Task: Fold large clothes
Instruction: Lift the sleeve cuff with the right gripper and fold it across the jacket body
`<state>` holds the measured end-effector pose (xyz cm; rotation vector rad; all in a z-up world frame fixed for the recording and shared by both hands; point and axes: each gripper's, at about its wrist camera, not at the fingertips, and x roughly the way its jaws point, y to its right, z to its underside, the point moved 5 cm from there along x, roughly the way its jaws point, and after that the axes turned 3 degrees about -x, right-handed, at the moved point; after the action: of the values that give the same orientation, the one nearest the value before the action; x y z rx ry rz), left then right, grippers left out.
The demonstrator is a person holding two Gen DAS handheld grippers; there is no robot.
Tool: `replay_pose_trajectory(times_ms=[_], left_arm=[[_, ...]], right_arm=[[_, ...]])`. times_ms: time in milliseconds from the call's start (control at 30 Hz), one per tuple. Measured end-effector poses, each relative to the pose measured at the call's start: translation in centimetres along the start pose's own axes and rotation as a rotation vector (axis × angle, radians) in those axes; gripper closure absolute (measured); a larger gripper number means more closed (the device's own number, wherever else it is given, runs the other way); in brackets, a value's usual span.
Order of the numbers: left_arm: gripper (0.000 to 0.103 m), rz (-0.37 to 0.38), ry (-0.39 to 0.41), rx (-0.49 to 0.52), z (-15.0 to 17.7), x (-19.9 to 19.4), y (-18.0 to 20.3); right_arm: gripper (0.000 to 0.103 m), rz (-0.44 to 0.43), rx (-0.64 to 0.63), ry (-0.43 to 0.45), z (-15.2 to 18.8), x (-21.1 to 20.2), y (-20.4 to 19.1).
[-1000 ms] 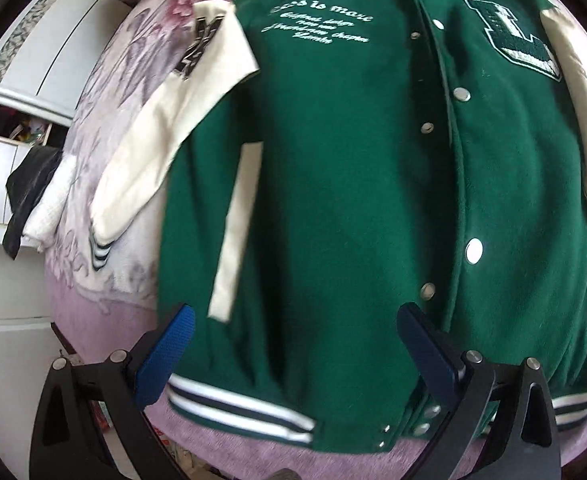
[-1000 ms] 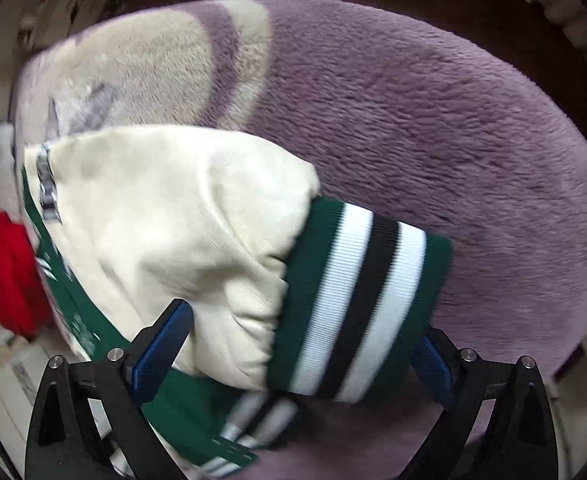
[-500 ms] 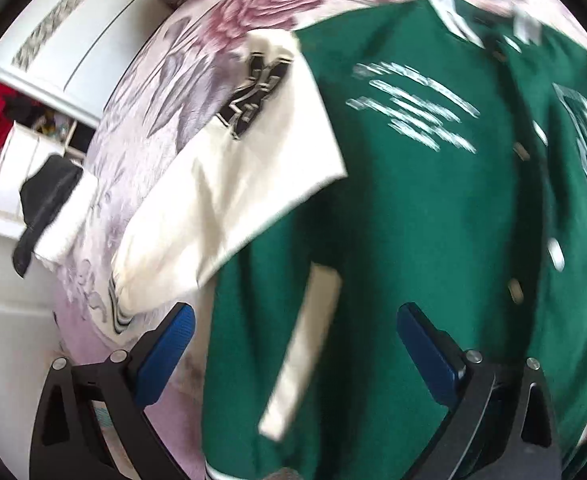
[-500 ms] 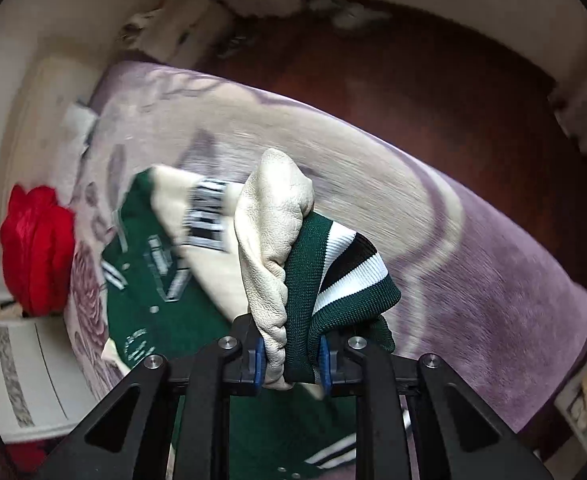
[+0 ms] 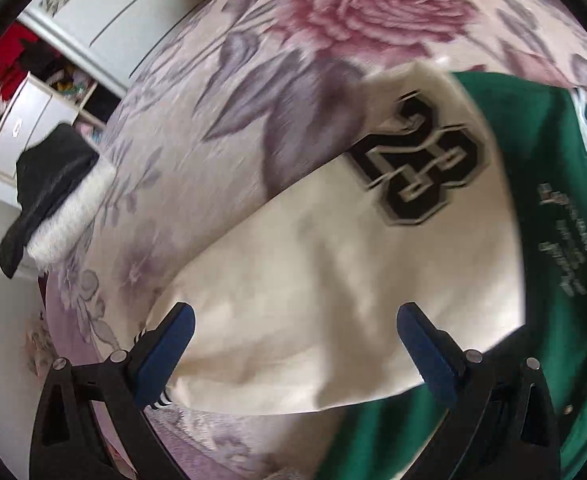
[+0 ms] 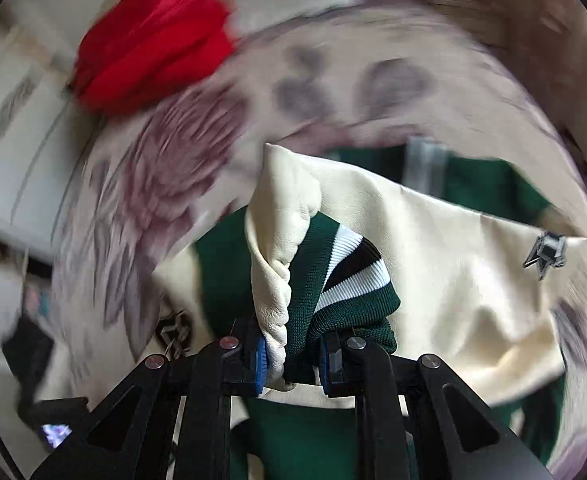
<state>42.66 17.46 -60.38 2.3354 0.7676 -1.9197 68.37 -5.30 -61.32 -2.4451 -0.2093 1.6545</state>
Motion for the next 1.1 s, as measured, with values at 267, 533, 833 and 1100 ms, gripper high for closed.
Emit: replay_pose_trajectory(times_ms=[267,533,833,1100], left_arm=[[0.0,-0.012,-0.067,0.001,2.5,2.8,-2.8],[0.0,-0.01,-0.061,0.009,3.6,1.8,-2.7],[0.0,-0.059,-0.05,0.048,3.1,1.6,-1.2],[0.0,-0.079,-0.067,-0.001,2.8,2.0,-1.5]], right_arm=[[0.048,-0.078,-0.231,-0.337,3.7,13.9,-8.8],[0.04,0.068,0.157,-0.299,12.1,0.4,13.0],[0.041,0.125,0.613,-0.244,20.8,-0.9,33.3],[0.042,0.128,0.847,-0.239,26.0,-6.2,42.6]])
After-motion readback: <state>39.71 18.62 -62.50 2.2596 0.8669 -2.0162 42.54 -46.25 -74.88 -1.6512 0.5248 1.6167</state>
